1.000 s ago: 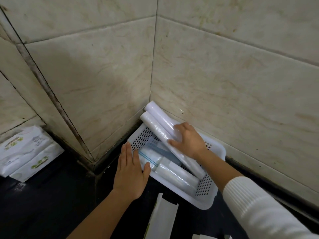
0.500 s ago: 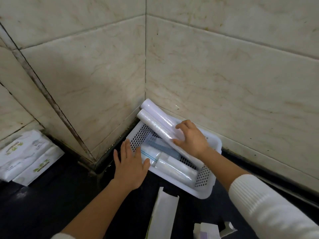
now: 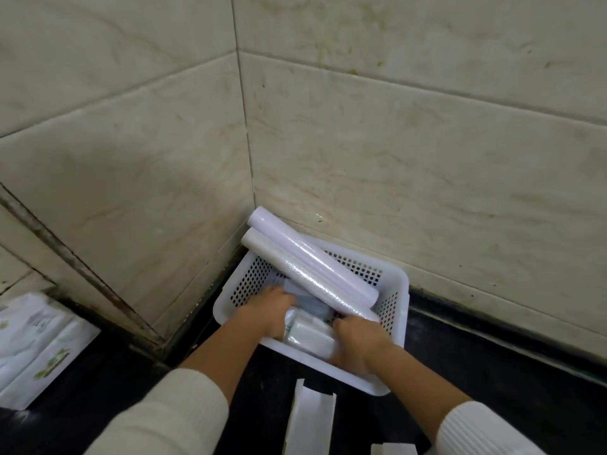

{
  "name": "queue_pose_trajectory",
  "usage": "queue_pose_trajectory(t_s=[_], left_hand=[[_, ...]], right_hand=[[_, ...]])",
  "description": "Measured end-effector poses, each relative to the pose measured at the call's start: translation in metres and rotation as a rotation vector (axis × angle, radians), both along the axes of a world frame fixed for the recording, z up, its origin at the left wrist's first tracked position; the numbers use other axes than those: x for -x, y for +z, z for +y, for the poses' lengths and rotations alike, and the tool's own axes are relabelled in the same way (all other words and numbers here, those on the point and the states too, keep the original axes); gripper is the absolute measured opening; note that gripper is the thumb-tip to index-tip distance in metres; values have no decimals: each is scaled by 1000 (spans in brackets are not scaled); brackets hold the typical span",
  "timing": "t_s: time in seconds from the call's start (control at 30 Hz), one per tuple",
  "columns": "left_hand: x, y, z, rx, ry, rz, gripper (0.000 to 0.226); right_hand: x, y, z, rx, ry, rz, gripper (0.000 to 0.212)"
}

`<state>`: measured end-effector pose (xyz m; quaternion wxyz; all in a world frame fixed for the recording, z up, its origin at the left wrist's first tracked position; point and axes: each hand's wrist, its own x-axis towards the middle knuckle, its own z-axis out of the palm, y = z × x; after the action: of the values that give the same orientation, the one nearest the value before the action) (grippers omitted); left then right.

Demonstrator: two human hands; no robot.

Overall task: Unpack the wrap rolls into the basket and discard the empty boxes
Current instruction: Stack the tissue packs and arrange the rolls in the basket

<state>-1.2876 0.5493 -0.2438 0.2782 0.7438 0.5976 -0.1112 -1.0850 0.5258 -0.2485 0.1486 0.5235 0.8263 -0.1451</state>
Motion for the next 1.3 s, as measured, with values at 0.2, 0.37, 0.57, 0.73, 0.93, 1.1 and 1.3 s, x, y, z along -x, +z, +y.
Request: queue_pose_trajectory(t_s=[0.2,0.37,0.57,0.73,0.93,1.1,1.3], left_hand=[[3,-13,5,-38,-8,139,61],[3,-9,9,-2,-55,187,59],[-2,-8,4,98,19,-9,25],[-24,-9,-1,119,-35,-144,29],[-63,-14,-5,141,-93,-216,18],[-57,-22,-3,249,67,-371,53],[-49,-25,0,145,115,-302,47]], right_hand=[[-2,2,4,40,-79,112,20],[-14,19,9,74,-160,276,7],[-33,42,19,107,-323,444,26],[-38,61,30,30,-381,516,25],[-43,68,35,-61,-448,530,10],[-46,63,34,-90,-475,520,6],[-39,62,33,-79,-464,515,5]])
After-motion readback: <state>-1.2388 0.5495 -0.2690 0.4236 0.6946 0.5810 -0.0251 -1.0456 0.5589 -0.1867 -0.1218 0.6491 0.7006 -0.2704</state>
